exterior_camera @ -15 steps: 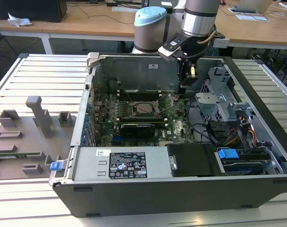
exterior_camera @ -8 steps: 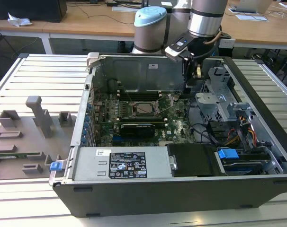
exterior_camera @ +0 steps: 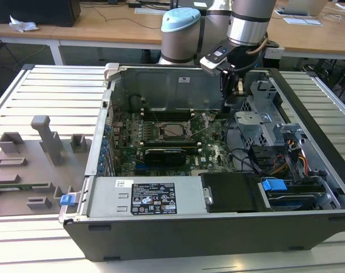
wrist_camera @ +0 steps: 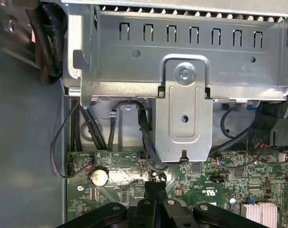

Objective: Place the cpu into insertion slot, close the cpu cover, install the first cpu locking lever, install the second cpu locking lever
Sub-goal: 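Close the cpu cover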

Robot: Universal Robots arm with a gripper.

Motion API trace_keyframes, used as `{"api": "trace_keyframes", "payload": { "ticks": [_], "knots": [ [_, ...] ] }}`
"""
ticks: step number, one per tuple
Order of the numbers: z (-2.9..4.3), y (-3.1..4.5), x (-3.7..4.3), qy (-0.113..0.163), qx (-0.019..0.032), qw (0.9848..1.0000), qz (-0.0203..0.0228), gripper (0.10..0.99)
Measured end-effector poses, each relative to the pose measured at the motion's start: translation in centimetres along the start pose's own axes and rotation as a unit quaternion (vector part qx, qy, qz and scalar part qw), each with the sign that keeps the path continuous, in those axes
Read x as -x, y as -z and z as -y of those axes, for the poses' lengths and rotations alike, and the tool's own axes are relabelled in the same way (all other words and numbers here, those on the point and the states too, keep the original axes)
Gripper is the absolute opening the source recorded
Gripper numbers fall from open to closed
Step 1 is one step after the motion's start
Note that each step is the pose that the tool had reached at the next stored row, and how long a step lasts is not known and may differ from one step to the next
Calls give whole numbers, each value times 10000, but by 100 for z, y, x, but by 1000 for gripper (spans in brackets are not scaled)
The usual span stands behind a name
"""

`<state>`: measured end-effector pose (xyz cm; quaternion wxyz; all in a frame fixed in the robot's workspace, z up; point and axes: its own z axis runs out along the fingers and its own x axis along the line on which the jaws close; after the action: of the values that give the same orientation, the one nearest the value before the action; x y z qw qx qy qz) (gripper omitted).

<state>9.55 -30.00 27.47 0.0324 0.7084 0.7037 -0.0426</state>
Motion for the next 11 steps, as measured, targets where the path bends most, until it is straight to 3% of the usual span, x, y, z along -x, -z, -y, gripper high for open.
{"api": "trace_keyframes", "payload": {
  "ticks": [11],
  "knots": [
    [-58, -19, -2, 1, -9, 10000, 1, 106]
  ]
}}
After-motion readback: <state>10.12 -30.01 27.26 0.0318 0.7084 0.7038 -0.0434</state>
